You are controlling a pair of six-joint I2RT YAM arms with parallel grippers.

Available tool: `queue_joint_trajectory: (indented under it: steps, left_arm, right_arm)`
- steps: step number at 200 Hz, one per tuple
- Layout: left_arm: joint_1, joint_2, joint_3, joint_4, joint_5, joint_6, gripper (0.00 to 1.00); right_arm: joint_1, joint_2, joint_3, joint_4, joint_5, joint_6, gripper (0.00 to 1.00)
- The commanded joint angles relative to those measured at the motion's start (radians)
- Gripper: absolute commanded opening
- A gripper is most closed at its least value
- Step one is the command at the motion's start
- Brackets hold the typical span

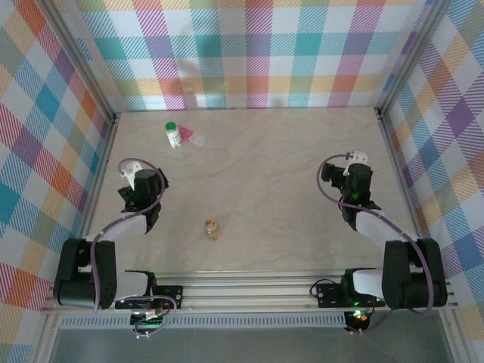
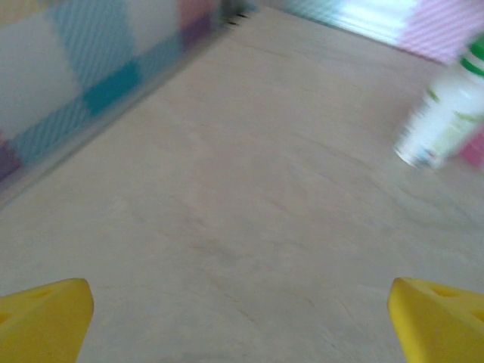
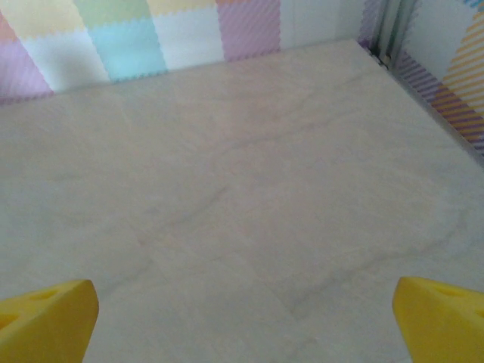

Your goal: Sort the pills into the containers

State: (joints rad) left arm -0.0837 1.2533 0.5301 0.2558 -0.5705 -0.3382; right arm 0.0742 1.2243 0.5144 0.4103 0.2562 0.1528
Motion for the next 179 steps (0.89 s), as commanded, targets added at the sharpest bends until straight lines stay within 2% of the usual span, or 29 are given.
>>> queue_joint_trajectory:
  steps: [1, 14, 45, 56, 76, 105, 137, 179]
  left_arm:
    - [0.000, -0.047, 0.139, -0.282, -0.065, -0.255, 1.00]
    - [-0.023, -0.042, 0.200, -0.341, 0.016, -0.256, 1.00]
    - [-0.124, 0.018, 0.359, -0.473, 0.024, -0.273, 1.00]
    - [-0.158, 0.070, 0.427, -0.505, 0.042, -0.272, 1.00]
    - [-0.203, 0.211, 0.588, -0.604, 0.091, -0.262, 1.00]
    - [-0.257, 0.469, 0.894, -0.761, 0.095, -0.232, 0.97]
    - [-0.263, 0.744, 1.247, -0.968, 0.131, -0.254, 0.91]
    - [-0.261, 1.006, 1.611, -1.119, 0.121, -0.268, 0.89]
  right_arm:
    - [0.053, -0.059, 0.057, -0.106, -0.083, 0.097, 0.99]
    - [0.107, -0.097, 0.064, -0.140, -0.089, 0.102, 0.99]
    - [0.195, -0.206, 0.045, -0.202, -0.125, 0.188, 0.99]
    - [0.208, -0.230, 0.022, -0.196, -0.193, 0.223, 0.99]
    - [0.228, -0.275, -0.018, -0.173, -0.266, 0.234, 0.99]
    - [0.234, -0.336, -0.090, -0.060, -0.260, 0.241, 0.99]
    - [0.239, -0.351, -0.091, -0.086, -0.243, 0.258, 0.99]
    - [0.240, -0.332, -0.082, -0.089, -0.268, 0.270, 0.99]
